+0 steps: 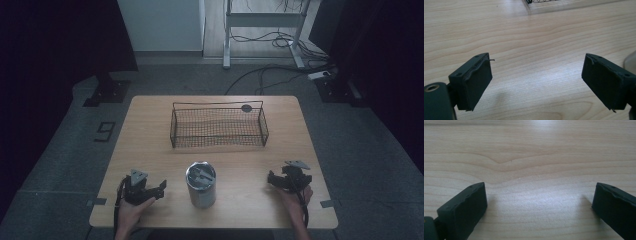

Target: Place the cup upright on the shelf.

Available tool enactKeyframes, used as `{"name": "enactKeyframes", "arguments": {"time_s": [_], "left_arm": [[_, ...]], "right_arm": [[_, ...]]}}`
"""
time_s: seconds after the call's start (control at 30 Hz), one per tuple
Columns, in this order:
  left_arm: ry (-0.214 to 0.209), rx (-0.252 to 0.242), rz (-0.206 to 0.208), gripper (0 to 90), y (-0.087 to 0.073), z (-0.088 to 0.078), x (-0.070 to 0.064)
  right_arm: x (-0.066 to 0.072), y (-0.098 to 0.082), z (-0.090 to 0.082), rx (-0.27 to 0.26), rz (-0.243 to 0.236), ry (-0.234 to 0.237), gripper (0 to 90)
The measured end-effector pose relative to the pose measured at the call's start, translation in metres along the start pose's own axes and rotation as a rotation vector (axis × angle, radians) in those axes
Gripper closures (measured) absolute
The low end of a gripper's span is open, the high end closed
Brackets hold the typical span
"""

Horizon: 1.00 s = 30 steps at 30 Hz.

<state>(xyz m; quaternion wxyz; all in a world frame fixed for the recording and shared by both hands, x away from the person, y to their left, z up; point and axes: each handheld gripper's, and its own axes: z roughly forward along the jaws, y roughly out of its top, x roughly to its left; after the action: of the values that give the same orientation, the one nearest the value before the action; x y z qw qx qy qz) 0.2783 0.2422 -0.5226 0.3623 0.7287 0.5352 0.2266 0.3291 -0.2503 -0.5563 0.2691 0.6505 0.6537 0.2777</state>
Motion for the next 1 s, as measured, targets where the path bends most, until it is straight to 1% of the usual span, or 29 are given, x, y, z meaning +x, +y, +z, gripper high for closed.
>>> {"name": "enactKeyframes", "arguments": {"time_s": [0.33, 0.63, 0.83, 0.9, 1.0], "left_arm": [[-0.004, 0.006, 0.002, 9.3, -0.001, 0.002, -0.002], [-0.014, -0.017, -0.001, 9.3, 0.003, -0.005, -0.004], [-0.014, -0.018, 0.003, 9.0, 0.003, -0.007, -0.006], [-0.017, -0.020, 0.009, 8.9, 0.005, -0.010, -0.008], [-0.033, -0.044, 0.027, 8.2, 0.009, -0.019, -0.013]], "right_arm": [[-0.001, 0.000, 0.000, 0.000, -0.008, 0.005, 0.0], [-0.001, 0.000, 0.000, 0.000, -0.007, 0.004, 0.0], [-0.002, 0.000, 0.000, -0.001, -0.006, 0.003, 0.0], [-0.002, 0.000, 0.000, -0.001, -0.006, 0.002, 0.0], [-0.002, 0.000, 0.000, -0.001, -0.005, 0.000, 0.0]]}}
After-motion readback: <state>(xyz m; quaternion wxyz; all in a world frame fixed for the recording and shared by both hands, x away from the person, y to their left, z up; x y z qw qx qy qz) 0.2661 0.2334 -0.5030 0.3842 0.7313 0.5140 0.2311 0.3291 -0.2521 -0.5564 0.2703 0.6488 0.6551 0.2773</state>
